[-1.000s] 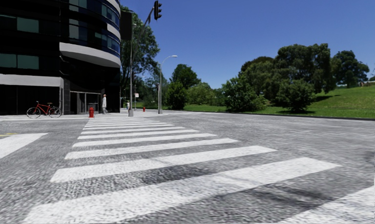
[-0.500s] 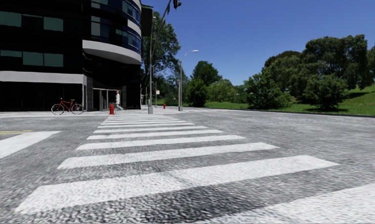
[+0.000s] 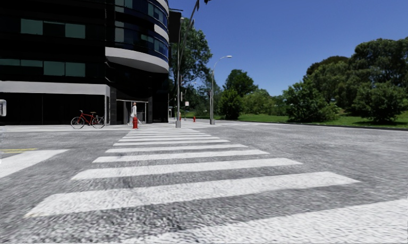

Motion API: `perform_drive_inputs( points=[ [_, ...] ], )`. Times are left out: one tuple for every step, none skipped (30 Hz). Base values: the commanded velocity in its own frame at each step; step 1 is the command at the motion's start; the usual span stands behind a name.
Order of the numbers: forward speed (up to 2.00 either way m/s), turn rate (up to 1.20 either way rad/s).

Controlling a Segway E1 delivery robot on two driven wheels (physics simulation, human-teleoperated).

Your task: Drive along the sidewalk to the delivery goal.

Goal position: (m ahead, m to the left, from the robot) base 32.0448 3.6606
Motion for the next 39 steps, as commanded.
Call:
perform_drive_inputs(
  points=[
    [1.55,0.39],
    [1.55,0.39],
    [1.55,0.4],
    [1.55,0.4],
    [1.55,0.4],
    [1.55,0.41],
    [1.55,0.41],
    [1.55,0.41],
    [1.55,0.41],
    [1.55,0.41],
    [1.55,0.41],
    [1.55,0.41],
    [1.55,0.41],
    [1.55,0.38],
    [1.55,0.28],
    [1.55,0.17],
    [1.55,0.14],
    [1.55,0.13],
    [1.55,0.04],
    [1.55,0.04],
    [1.57,0.0],
    [1.6,0.0],
    [1.62,0.0],
    [1.71,0.0],
    [1.83,0.0],
    [1.83,0.0],
    [1.9,0.0],
    [1.93,0.0],
    [1.96,0.0],
    [2.0,0.0],
    [2.0,0.0],
    [2.0,0.0],
    [2.0,0.0],
    [2.0,0.0],
    [2.0,0.0],
    [2.0,0.0],
    [2.0,0.07],
    [2.0,0.1],
    [2.0,0.1]
  ],
)
